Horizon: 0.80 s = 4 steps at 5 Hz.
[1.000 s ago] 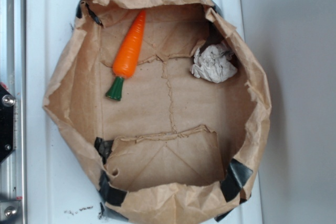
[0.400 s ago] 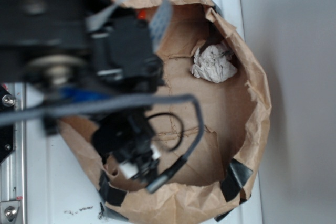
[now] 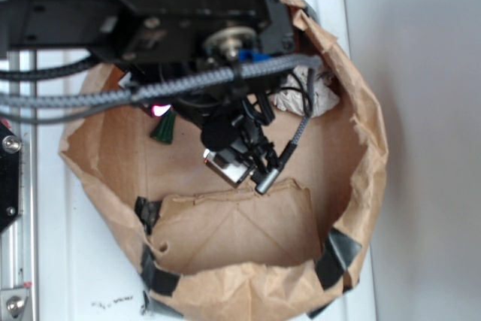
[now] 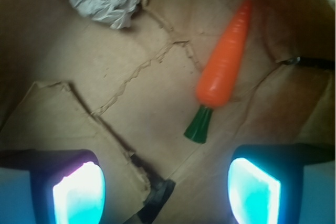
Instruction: Grab the carrot.
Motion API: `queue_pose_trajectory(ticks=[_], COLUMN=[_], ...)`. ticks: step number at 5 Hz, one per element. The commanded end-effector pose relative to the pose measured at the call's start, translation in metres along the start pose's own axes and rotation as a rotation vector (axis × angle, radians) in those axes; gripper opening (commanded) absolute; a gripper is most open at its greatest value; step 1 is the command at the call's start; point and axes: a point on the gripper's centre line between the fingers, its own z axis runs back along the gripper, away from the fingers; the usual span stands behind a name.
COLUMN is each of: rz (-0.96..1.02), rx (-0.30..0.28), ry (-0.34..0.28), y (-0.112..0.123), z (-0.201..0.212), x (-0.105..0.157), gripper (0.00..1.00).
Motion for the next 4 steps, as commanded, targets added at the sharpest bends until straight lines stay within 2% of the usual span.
queue_pose_trajectory(ticks=[1, 3, 4], rz=[0.027, 0.027, 0.067], rx=[-0.015, -0.015, 0.012], ry=[-0.031, -0.031, -0.048], y=[0.013, 0.013, 0.008], z=[0.012, 0.012, -0.01], x=[0.01, 0.01, 0.025], gripper=[1.0, 1.0, 1.0])
